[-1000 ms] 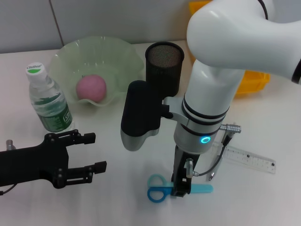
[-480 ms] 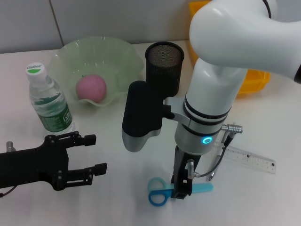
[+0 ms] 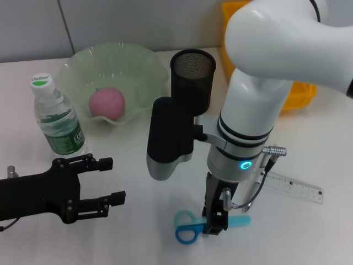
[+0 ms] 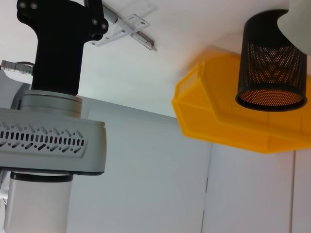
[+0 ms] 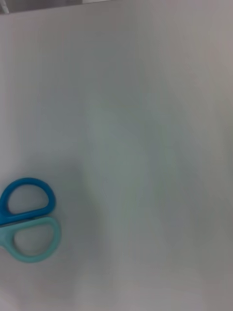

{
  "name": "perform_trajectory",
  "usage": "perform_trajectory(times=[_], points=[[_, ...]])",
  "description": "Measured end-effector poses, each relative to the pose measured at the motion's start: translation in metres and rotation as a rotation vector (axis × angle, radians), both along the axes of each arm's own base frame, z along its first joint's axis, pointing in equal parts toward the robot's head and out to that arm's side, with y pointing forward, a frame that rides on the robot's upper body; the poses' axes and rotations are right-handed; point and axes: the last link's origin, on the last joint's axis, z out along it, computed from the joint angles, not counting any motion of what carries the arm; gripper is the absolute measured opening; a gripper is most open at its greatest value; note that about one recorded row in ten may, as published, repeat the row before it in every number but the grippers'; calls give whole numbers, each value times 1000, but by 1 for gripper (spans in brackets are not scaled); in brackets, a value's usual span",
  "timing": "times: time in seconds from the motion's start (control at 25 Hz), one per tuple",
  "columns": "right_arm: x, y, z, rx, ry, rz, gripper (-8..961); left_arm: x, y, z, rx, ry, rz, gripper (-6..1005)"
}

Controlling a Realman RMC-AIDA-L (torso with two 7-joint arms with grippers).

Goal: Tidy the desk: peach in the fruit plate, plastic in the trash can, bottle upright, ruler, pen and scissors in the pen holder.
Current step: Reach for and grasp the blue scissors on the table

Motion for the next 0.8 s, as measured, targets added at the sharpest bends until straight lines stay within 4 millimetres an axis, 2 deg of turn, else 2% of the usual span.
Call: perform_trajectory(times=[0.36, 0.56, 0.8], points=[[0, 2, 3, -12, 18, 16, 318, 1, 0, 0, -3, -3, -1, 782], [1, 1, 3, -33, 7, 37, 447, 2, 0, 2, -3, -12, -2, 782], [1, -1, 1, -52, 3, 63, 461, 2, 0, 3, -2, -12, 1, 782]])
